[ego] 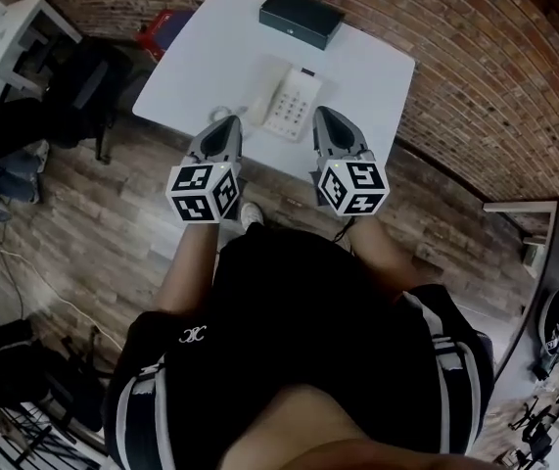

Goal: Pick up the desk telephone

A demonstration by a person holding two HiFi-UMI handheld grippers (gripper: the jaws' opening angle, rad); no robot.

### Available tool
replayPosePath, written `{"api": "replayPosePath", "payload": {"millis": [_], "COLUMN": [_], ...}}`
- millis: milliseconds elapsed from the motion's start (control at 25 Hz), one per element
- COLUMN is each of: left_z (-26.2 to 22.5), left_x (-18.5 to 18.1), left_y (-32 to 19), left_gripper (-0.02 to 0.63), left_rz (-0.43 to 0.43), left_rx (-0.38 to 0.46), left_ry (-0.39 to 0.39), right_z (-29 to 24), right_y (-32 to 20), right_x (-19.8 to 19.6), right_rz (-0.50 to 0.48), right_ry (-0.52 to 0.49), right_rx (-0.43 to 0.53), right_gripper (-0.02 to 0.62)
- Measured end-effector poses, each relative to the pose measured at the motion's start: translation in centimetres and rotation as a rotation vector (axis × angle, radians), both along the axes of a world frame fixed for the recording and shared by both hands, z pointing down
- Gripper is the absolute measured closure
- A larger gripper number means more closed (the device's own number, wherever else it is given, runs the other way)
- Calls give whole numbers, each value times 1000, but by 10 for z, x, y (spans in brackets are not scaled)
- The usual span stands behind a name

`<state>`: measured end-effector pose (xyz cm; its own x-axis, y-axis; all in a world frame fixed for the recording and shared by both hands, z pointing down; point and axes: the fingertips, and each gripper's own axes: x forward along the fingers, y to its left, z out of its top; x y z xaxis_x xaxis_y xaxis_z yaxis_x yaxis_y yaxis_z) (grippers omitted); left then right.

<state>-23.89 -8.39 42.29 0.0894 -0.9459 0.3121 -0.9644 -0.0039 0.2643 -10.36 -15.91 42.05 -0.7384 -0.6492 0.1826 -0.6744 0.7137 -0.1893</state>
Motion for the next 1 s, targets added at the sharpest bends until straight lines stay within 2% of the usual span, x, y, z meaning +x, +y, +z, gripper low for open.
{"api": "replayPosePath", "payload": {"millis": [80, 240, 520, 840, 1000], "left_z": [7, 18, 43, 81, 103], "left_x": [-9, -28, -28, -42, -46], "left_y": [-14, -41, -84, -121, -138], "left_gripper": [606, 606, 606, 606, 606], "left_rz": [42, 97, 203, 175, 184], "left_rx": [-17, -52, -112, -206, -262], "left_ry": [16, 40, 37, 38, 87], "right_z": [7, 21, 53, 103, 125], "right_y": [-11, -31, -60, -94, -107], "right_x": [-3, -16, -4, 16, 23], "right_rz": [49, 84, 143, 207, 231], "right_ry": [18, 37, 55, 62, 82], "right_rx": [-17, -45, -128, -256, -305], "right_gripper": [597, 597, 597, 597, 597]}}
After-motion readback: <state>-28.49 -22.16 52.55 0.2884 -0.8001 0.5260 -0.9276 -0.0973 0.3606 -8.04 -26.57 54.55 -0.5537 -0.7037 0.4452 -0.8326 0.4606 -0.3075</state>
